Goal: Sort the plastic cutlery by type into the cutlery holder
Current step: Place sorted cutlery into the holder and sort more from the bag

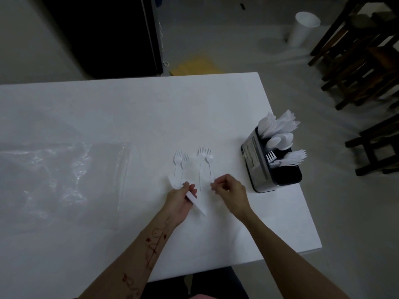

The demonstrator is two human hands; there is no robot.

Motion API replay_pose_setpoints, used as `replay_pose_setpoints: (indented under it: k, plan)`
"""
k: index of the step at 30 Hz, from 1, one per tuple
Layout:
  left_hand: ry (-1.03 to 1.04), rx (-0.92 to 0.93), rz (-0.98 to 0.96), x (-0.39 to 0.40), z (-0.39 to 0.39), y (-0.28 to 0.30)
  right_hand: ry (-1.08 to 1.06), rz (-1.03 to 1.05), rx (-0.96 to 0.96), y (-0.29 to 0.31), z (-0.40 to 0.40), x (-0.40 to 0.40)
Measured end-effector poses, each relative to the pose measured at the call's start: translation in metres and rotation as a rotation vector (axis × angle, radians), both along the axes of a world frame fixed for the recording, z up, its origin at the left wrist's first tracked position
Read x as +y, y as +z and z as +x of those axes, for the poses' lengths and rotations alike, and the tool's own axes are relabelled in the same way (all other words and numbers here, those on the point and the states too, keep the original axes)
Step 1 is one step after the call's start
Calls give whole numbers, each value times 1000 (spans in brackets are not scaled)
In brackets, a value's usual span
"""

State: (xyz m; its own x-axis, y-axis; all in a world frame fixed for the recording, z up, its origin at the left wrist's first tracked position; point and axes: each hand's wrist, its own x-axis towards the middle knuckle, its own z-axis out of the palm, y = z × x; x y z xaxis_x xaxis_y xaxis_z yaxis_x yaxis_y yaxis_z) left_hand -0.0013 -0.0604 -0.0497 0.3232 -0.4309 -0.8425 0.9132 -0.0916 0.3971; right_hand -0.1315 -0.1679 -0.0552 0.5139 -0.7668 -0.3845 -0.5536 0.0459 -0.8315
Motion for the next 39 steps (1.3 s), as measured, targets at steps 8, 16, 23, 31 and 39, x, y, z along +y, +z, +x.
replay_pose_setpoints:
  k: [8,16,23,31,39]
  plan:
    - [-4,-47,-83,-1,12,-4,241,140,11,3,1,13]
    - [13,-97,-49,7,15,-1,71,-176,195,-7,19,3]
    - [-74,-149,-18,13,12,-4,63,-330,451,-16,30,-7]
    - [-106,-170,-52,12,14,-2,29,-84,37,-5,13,12]
    - [-134,-203,-141,16,18,-3,178,241,-13,3,18,19]
